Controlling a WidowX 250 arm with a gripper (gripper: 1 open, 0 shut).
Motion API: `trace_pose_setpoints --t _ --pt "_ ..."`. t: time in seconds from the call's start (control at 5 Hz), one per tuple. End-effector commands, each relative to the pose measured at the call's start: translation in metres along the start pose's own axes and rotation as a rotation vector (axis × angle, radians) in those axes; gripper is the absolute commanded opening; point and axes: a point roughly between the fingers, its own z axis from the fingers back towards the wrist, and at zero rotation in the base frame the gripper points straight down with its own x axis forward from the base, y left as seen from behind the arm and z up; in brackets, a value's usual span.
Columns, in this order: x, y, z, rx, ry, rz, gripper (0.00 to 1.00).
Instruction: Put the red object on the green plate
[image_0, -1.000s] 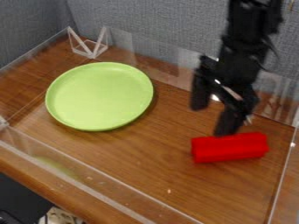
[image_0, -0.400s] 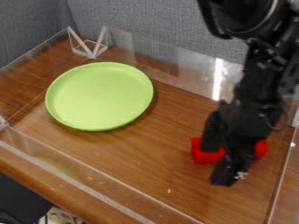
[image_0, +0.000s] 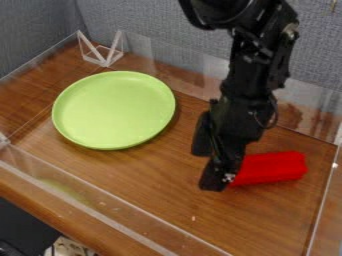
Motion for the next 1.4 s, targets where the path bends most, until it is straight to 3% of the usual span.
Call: trace_pose_setpoints --t 0.0,0.4,0.6,0.8,1.0,1.2 --pt "0.0 0.005 0.011 0.074 -0.032 -0.082 1.0" --pt "0.042 -0.004 -0.005 0.164 -0.034 -0.235 1.0" --pt "0.041 0.001 0.002 0.208 -0.055 -0.226 1.0" --pt "0.034 0.012 0.001 0.223 -0.062 -0.209 1.0" --pt "0.027 0.023 0.001 0.237 -0.067 -0.194 0.0" --pt "0.026 0.012 0.009 0.282 -0.105 -0.201 1.0"
